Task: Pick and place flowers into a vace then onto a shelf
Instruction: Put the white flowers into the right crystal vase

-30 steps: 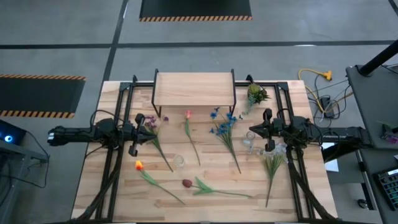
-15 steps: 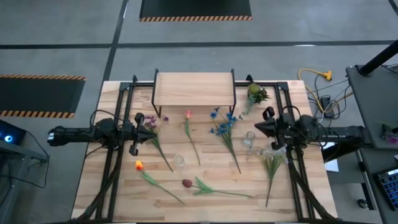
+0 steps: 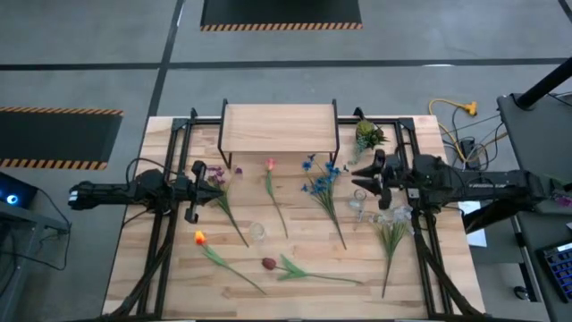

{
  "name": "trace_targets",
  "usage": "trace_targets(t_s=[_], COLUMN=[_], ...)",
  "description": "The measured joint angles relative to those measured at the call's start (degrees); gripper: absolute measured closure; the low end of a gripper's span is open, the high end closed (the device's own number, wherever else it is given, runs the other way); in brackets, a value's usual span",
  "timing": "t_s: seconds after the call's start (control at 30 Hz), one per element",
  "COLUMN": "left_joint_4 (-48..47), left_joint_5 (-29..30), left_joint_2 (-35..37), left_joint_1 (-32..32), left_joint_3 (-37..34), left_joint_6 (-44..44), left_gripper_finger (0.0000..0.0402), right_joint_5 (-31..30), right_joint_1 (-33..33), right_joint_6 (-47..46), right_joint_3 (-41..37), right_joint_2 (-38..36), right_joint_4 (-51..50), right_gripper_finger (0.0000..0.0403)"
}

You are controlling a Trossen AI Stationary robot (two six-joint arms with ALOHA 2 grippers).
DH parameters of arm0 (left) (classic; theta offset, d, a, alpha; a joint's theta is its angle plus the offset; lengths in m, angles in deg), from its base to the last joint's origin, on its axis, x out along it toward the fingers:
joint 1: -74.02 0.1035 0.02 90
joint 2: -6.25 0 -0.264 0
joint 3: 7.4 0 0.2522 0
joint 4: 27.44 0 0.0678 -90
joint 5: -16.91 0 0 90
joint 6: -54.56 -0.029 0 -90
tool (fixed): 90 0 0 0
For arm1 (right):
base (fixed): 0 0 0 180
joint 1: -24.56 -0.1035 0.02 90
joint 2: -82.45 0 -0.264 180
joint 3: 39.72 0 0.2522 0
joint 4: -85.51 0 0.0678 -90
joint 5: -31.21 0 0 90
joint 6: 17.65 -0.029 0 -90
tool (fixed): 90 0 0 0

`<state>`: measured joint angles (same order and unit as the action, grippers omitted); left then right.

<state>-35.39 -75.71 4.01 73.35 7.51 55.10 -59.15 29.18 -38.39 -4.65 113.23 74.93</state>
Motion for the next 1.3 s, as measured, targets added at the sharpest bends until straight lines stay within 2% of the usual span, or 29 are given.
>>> trace_targets(t_s=[0.2, 0.47, 0.63, 0.97, 1.17, 1.3], left_joint_4=[-0.01, -0.66, -0.63, -0.8, -0.78, -0.82], left_joint_5=[-0.01, -0.01, -0.01, -0.01, -0.01, -0.01], left_joint_2=[0.0, 0.0, 0.01, 0.0, 0.0, 0.0], left_joint_1=[0.0, 0.0, 0.0, 0.0, 0.0, -0.02], left_joint_3=[0.0, -0.02, -0.02, -0.02, -0.04, -0.04], left_joint_6=[0.15, 0.17, 0.17, 0.22, 0.22, 0.22], left_gripper_finger=[0.0402, 0.0402, 0.0402, 0.0402, 0.0402, 0.0402], right_joint_5=[-11.55, -12.06, -13.39, -15.36, -21.24, -25.24], right_joint_1=[-0.22, -2.44, -5.48, -17.12, -26.85, -34.17], right_joint_6=[-7.79, -16.26, -24.78, -43.65, -51.45, -60.15], right_joint_3=[12.09, 22.39, 25.88, 31.89, 40.78, 46.47], right_joint_2=[8.18, 16.66, 20.34, 25.6, 30.34, 35.91], right_joint_4=[-19.41, -32.37, -39.43, -51.9, -58.2, -66.64], right_gripper_finger=[0.0248, 0.0256, 0.0259, 0.0261, 0.0264, 0.0264])
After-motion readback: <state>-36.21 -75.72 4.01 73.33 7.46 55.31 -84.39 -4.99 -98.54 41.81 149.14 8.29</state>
